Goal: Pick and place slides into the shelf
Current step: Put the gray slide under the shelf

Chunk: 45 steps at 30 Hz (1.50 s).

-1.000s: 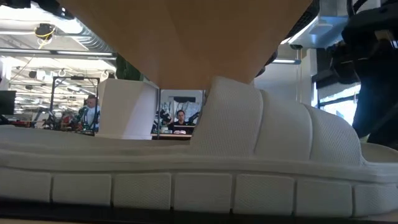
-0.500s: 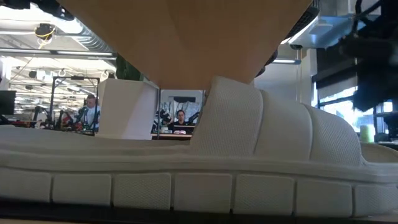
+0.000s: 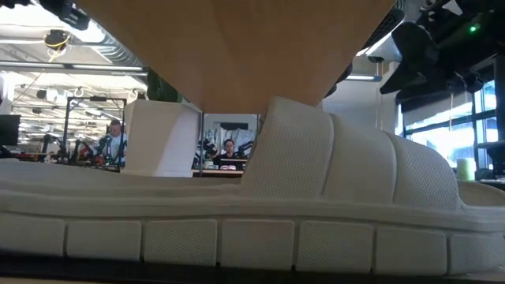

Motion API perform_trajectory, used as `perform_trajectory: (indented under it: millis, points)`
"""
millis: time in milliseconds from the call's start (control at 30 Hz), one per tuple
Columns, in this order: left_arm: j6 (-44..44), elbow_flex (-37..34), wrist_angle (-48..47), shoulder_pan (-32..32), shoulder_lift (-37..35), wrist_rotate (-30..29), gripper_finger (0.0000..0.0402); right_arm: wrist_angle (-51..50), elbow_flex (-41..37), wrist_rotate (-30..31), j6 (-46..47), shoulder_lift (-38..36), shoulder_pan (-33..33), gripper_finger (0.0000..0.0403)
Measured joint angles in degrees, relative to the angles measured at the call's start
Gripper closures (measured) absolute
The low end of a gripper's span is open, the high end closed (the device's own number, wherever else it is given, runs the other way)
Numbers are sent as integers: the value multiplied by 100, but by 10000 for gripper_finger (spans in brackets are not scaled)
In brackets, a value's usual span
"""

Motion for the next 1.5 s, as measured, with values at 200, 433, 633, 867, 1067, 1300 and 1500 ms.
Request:
perform_trajectory:
  millis: [200,433,633,867,1067,1300,1500]
  points:
    - [-709,0,-18,3,251,-296,180,78,0,-3,-11,205,-127,202]
    - [-750,131,278,-159,1073,-394,182,182,0,-3,-7,345,-256,202]
    - [-856,987,-489,-675,1988,-886,199,186,0,-51,-2,353,-270,202]
    - [-2013,2182,-1911,-1437,3209,-1690,212,178,0,-237,2,353,-270,202]
    - [-3386,3024,-2969,-1944,4283,-1822,214,166,0,-246,2,353,-270,202]
    - [-5019,3472,-3398,-2155,5321,-1549,214,155,0,-256,-87,353,-270,202]
    - [-7575,3526,-3394,-2150,5995,-853,214,155,0,-257,-103,351,-270,202]
